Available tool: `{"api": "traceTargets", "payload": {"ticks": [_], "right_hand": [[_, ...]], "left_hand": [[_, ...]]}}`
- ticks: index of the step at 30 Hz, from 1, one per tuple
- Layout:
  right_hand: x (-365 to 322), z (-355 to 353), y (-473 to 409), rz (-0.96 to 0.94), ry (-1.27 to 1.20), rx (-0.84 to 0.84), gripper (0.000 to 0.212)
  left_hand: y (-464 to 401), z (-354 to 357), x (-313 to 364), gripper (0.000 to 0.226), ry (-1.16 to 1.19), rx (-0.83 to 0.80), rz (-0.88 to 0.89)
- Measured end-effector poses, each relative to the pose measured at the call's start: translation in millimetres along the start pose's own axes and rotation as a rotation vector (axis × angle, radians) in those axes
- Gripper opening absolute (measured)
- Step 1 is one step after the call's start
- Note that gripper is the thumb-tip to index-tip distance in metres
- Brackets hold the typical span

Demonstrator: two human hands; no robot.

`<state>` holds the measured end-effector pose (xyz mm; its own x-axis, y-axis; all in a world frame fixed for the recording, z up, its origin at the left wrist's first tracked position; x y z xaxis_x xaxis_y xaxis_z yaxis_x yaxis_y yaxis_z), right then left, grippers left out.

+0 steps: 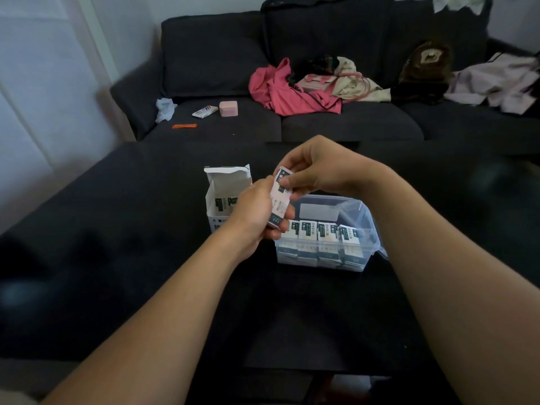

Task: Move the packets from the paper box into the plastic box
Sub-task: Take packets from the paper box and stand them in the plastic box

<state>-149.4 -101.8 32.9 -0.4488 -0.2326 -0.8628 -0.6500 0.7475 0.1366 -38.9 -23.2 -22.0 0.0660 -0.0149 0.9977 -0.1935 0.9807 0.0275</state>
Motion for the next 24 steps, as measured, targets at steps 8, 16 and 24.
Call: {"api": "traceTargets", "payload": {"ticks": [8, 16, 24], "right_hand": [[40, -30, 3, 0.242, 0.095, 0.072, 0.012], [60, 10, -27, 0.315, 0.199, -0.057, 0.011], [73, 31, -33, 0.314, 0.216, -0.029, 0.009]], "left_hand": [[2, -19, 14, 0.025, -0.745, 0.135, 0.365], [0, -13, 0, 0.002, -1.019, -0.113, 0.186], [-3, -13, -8, 0.011, -1.017, -0.179, 0.15]]}}
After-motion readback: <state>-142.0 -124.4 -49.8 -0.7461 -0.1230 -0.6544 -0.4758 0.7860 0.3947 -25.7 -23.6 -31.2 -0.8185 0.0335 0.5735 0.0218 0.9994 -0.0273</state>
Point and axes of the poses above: each hand's wrist, its own y-axis away from the middle knuckle, its own z-axis out of the palm, x = y × z, the point moved 4 cm from there along -y, towards the middle knuckle, and after that the axes turned 8 degrees about z, right-handed, at the moved point
